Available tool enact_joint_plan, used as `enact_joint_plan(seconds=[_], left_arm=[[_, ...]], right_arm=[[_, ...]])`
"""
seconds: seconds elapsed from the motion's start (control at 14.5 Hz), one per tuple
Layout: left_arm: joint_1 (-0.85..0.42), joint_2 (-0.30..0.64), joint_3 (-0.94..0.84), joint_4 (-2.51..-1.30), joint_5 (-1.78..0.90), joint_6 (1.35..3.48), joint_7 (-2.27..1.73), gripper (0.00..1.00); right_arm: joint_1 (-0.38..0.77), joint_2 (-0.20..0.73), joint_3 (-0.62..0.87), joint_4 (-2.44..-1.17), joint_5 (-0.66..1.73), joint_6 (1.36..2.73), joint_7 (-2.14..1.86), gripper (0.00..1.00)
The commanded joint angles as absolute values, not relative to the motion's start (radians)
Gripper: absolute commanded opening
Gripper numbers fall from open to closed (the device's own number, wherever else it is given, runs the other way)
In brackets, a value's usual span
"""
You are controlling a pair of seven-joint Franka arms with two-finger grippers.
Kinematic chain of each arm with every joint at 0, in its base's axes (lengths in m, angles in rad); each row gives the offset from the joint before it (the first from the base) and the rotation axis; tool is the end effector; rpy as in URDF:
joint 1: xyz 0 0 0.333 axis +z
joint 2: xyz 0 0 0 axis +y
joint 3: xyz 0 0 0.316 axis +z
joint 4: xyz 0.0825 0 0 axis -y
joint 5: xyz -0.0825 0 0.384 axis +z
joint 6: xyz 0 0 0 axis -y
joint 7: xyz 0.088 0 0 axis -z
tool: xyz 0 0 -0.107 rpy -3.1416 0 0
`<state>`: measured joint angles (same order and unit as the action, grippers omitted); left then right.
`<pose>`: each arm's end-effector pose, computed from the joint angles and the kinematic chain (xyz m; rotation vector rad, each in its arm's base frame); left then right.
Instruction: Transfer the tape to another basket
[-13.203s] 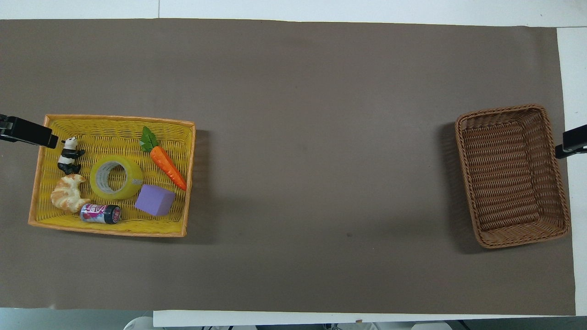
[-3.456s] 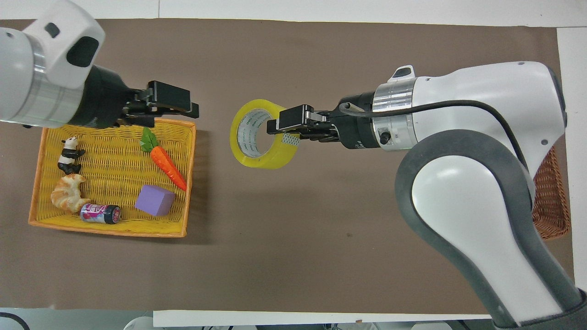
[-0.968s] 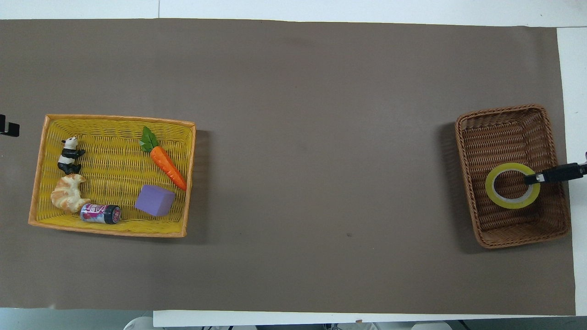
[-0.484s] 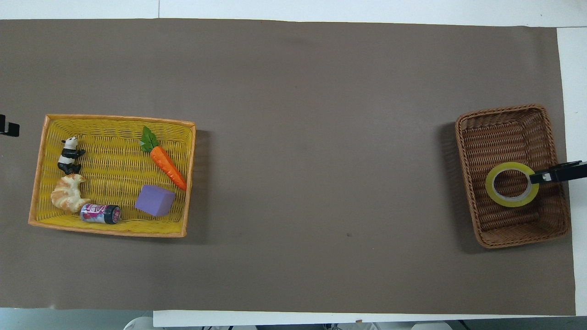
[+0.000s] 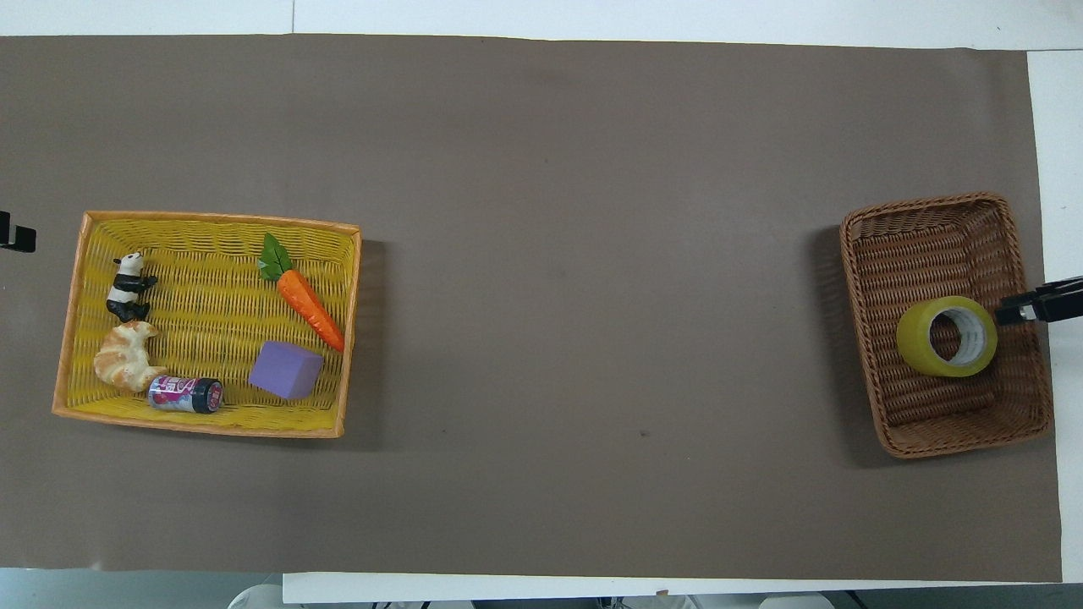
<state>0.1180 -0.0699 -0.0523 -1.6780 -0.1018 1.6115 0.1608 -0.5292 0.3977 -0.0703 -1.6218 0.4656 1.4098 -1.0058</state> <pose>0.5350 0.0237 0.6159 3.0413 -0.1385 0.0219 0.5251 -0.2885 0.3726 -2.3706 -0.3978 0.1242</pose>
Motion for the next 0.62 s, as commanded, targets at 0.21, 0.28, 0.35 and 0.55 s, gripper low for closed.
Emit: enact_joint_plan(seconds=[0.21,0.28,0.35,0.55], left_arm=[[0.113,-0.100,-0.046,-1.706,-0.077,1.580,0.167,0.99],[0.127,-0.100,-0.040,-1.701,-0.074,1.583,0.169,0.99],[0.129,-0.100,-0.041,-1.697,-0.074,1.582,0.167,0.99],[0.082,-0.098,-0.051,-1.698,-0.071,1.594,0.167,0.99]], right_arm=[[-0.326,0.197,-0.066,-1.603,0.298,1.417,-0.843,0.99],[-0.287,0.171,-0.067,-1.603,0.285,1.417,-0.768,0.99],[-0.244,0.146,-0.066,-1.603,0.261,1.419,-0.708,0.99],[-0.085,0.078,-0.066,-1.603,0.112,1.442,-0.476,0.99]])
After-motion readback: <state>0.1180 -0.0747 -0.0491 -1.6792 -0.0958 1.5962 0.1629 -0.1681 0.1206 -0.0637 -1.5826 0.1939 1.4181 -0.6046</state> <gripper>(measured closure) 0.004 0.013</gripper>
